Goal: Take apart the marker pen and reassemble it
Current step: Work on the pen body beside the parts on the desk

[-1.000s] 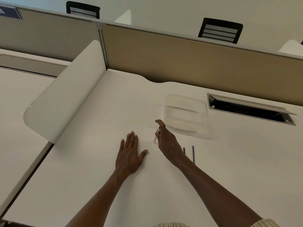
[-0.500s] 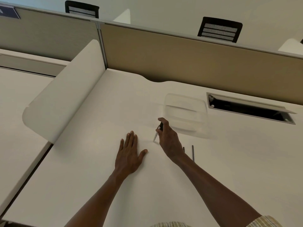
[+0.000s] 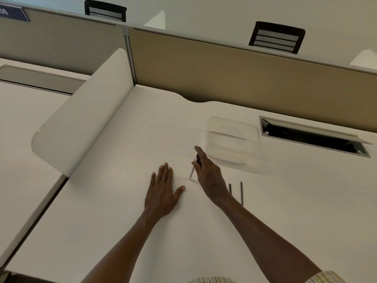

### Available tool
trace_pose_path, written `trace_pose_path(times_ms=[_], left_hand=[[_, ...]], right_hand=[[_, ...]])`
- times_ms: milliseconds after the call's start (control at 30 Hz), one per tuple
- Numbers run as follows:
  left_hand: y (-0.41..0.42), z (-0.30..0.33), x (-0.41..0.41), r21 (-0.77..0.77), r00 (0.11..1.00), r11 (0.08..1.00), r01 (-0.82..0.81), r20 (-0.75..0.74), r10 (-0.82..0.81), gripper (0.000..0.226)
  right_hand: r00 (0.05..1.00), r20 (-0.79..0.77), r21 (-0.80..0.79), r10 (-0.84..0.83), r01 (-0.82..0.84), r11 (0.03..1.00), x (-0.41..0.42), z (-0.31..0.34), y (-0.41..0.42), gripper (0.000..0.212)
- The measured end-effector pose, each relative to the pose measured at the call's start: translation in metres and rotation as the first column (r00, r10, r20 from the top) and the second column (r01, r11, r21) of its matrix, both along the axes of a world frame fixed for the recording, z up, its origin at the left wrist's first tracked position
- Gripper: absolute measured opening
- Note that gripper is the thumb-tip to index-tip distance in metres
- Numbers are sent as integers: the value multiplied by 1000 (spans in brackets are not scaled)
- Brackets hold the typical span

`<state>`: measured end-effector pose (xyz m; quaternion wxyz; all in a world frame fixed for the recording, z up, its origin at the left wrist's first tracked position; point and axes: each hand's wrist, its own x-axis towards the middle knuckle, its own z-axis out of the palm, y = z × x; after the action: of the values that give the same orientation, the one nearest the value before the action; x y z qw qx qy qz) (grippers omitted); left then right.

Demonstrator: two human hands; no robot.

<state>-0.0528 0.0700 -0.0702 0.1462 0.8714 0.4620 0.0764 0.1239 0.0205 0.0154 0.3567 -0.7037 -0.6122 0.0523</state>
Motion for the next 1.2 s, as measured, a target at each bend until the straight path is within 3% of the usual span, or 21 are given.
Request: trace_pose_path(times_ms=[567, 900, 1200], left_hand=[[0, 1, 0, 6, 1000, 1000, -5, 17, 5, 86], [0, 1, 0, 10, 1000, 1000, -4, 1, 4, 86], [0, 3, 0, 4, 1000, 1000, -2, 13, 2, 86]], right_hand=[[998, 35, -117, 50, -46, 992, -12, 2, -5, 40], [1000, -5, -63, -9, 8, 998, -7, 2, -7, 60], [1000, -1, -108, 2, -3, 994, -3, -14, -20, 57]])
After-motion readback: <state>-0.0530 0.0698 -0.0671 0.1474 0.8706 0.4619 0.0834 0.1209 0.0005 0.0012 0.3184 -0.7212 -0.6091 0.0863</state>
